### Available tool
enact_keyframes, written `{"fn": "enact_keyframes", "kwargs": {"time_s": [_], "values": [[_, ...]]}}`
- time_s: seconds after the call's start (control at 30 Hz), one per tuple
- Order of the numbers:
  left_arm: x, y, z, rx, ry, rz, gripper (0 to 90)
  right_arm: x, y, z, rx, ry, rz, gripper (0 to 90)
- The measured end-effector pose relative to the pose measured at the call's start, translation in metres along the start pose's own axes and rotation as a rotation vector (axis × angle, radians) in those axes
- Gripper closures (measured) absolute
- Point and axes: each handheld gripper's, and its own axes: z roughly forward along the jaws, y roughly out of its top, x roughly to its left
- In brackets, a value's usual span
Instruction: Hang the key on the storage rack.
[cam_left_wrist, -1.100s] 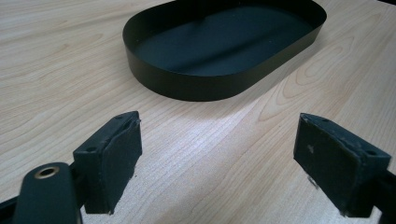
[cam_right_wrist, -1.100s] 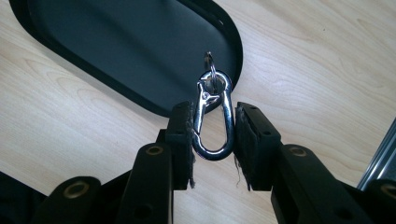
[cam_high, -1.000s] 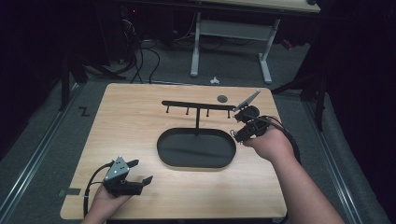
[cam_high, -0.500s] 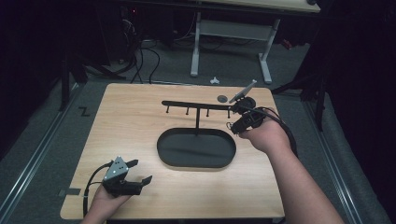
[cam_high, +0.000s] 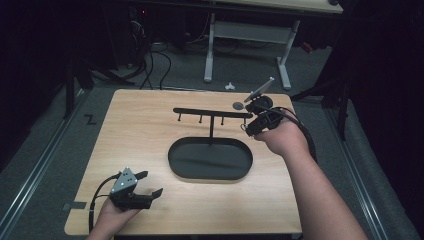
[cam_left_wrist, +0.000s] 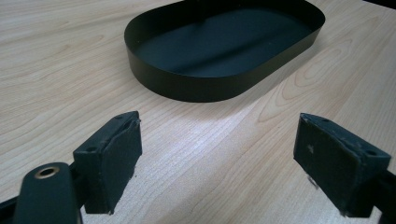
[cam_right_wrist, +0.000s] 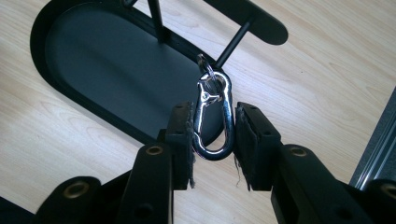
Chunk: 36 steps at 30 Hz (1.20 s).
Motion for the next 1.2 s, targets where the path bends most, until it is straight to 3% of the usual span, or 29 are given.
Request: {"fn": "enact_keyframes", "kwargs": {"time_s": [0.73, 1.2], "values": [[0.001, -0.001, 0.001, 0.010, -0.003, -0.002, 15.7, -0.017, 0.007, 0.016, 0.004, -0.015, 0.053, 68.3], [0.001, -0.001, 0.001, 0.013, -0.004, -0.004, 15.7, -0.016, 0.004, 0.035, 0.010, -0.016, 0.062, 68.2]]}}
